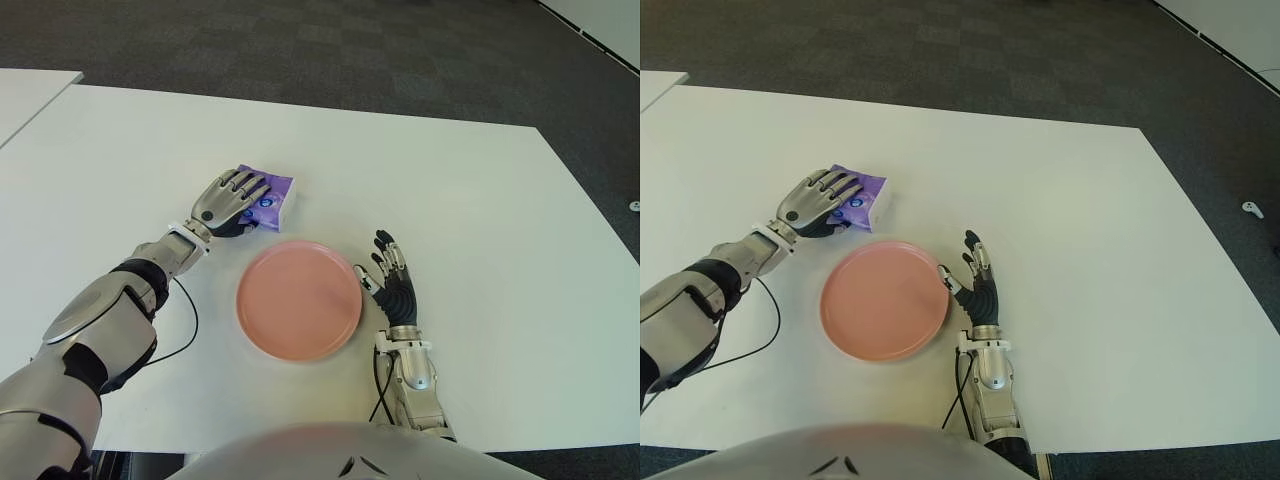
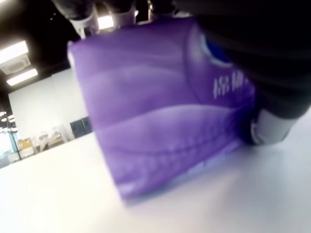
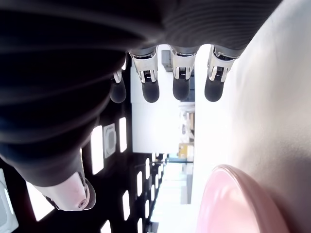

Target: Put the tissue paper into the plate.

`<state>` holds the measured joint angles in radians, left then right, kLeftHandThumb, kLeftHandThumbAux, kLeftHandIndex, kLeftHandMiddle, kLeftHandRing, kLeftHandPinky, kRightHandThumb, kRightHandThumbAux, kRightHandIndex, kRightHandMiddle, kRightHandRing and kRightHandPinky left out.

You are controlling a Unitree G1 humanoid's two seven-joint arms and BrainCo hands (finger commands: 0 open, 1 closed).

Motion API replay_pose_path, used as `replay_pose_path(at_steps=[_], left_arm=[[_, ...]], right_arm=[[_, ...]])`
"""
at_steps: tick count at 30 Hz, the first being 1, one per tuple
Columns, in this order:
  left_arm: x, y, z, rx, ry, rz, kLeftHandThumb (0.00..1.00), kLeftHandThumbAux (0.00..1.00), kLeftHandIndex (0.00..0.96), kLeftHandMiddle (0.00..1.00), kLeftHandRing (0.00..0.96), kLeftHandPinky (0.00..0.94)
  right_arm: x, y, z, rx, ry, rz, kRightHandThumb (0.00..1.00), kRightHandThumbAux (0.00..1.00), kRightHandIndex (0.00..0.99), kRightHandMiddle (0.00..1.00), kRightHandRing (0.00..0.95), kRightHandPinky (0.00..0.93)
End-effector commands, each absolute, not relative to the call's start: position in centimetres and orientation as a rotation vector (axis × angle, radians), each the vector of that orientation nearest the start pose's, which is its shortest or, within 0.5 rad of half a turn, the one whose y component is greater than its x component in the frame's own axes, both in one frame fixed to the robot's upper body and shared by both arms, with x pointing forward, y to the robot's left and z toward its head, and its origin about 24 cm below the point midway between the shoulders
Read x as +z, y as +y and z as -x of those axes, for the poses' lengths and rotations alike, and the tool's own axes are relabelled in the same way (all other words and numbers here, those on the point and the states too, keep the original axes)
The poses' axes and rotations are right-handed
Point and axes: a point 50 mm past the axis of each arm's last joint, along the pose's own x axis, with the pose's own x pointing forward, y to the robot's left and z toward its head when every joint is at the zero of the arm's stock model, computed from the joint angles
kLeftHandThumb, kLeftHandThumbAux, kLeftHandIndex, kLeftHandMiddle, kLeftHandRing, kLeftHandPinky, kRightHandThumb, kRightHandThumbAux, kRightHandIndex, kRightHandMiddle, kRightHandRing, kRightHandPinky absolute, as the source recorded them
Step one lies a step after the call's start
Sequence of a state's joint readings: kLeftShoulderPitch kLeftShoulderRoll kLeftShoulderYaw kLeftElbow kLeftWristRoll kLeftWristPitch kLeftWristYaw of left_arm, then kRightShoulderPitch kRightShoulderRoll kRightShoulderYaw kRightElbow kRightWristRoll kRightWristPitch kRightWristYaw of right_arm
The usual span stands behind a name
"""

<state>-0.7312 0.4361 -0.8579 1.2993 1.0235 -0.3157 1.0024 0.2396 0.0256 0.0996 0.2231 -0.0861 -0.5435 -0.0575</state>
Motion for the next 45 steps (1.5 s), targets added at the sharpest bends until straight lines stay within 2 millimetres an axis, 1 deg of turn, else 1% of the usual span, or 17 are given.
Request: replay_pose_path(at_steps=[1, 3, 9, 13, 18, 27, 42, 45], left_arm=[[-1.0, 19.4, -30.2, -0.276, -0.579, -1.698, 0.707, 0.691, 0.435, 0.756, 0.761, 0.811], [-1.0, 19.3, -30.2, -0.263, -0.592, -1.680, 0.725, 0.694, 0.439, 0.791, 0.795, 0.831], [-0.4, 18.6, -30.4, -0.230, -0.639, -1.615, 0.743, 0.697, 0.442, 0.835, 0.838, 0.843], [-0.4, 18.6, -30.4, -0.219, -0.639, -1.607, 0.747, 0.697, 0.442, 0.842, 0.844, 0.842], [-0.4, 18.6, -30.4, -0.212, -0.635, -1.596, 0.749, 0.697, 0.442, 0.844, 0.846, 0.836], [-0.2, 18.4, -30.5, -0.203, -0.650, -1.572, 0.750, 0.697, 0.442, 0.844, 0.846, 0.838], [0.9, 18.3, -31.1, -0.148, -0.681, -1.514, 0.749, 0.698, 0.442, 0.849, 0.851, 0.843], [1.6, 18.4, -31.7, -0.124, -0.684, -1.504, 0.749, 0.698, 0.442, 0.850, 0.852, 0.843]], right_arm=[[-5.2, -13.9, -14.9, -0.010, 0.174, 0.068, 0.000, 0.685, 0.000, 0.000, 0.000, 0.000], [-5.2, -14.0, -15.0, -0.011, 0.172, 0.072, 0.000, 0.670, 0.000, 0.000, 0.000, 0.000], [-5.0, -13.8, -14.9, -0.019, 0.170, 0.067, 0.000, 0.642, 0.000, 0.000, 0.000, 0.000], [-4.9, -13.8, -14.8, -0.028, 0.171, 0.063, 0.000, 0.652, 0.000, 0.000, 0.000, 0.000], [-4.8, -13.8, -14.7, -0.040, 0.174, 0.052, 0.000, 0.713, 0.000, 0.000, 0.000, 0.000], [-4.7, -13.8, -14.7, -0.057, 0.189, 0.035, 0.000, 0.750, 0.000, 0.000, 0.000, 0.000], [-4.8, -13.6, -14.9, -0.062, 0.192, 0.033, 0.000, 0.705, 0.000, 0.000, 0.000, 0.000], [-4.9, -13.6, -15.1, -0.043, 0.179, 0.040, 0.000, 0.701, 0.000, 0.000, 0.000, 0.000]])
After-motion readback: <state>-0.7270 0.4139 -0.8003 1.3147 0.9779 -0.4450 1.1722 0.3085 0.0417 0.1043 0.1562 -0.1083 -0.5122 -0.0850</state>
